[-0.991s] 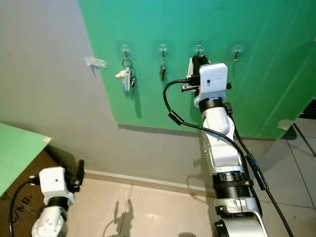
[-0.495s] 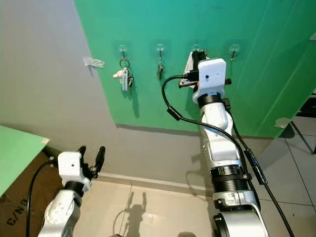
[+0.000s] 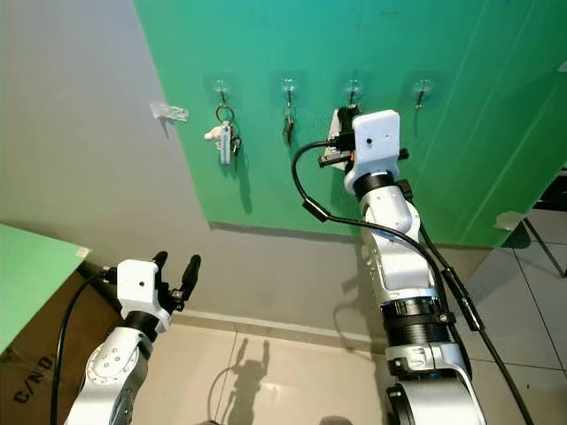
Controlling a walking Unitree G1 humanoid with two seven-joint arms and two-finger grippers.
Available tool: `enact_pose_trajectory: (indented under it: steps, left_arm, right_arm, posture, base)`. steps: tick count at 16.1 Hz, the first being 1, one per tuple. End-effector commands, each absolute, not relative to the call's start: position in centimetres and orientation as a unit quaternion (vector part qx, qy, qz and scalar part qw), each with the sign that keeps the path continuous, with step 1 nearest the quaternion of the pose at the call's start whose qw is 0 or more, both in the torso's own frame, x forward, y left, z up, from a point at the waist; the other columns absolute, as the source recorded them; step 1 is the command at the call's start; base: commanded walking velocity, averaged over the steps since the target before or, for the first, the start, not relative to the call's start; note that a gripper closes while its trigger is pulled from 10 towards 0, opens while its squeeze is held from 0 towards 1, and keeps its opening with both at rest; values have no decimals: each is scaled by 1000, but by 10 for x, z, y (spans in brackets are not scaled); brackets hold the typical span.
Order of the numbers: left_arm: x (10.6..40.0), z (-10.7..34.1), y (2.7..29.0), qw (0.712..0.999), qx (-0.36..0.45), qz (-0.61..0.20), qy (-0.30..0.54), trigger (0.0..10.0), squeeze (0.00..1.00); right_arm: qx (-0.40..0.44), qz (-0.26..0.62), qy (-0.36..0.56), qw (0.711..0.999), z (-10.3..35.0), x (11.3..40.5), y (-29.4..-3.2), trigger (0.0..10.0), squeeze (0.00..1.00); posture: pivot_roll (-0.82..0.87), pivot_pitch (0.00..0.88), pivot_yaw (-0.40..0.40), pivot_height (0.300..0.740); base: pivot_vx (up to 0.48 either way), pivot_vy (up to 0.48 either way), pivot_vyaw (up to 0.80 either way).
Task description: Hang keys on a hook
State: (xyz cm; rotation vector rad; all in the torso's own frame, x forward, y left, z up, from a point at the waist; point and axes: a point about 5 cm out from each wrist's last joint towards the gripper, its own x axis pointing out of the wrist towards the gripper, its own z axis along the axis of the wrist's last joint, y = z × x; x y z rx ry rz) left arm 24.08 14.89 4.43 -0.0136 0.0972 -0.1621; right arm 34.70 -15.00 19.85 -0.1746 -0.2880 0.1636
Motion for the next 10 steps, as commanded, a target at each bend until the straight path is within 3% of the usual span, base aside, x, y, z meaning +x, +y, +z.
enact_pose_trajectory:
  steps: [1,10]
  left_arm:
    - [242,44,148,994,-1,-91,53,10000,0]
    - [240,43,142,993,-2,-104,55,10000,0]
  right_arm:
    - [-85,89,-147,981,204,347,-147,10000,0]
    - [-115,78,-162,977,217,352,-151,10000,0]
  posture:
    - [-224,0,98,740]
    - [-219,0,94,740]
  base:
    - [0,0,0]
    - [0,0,0]
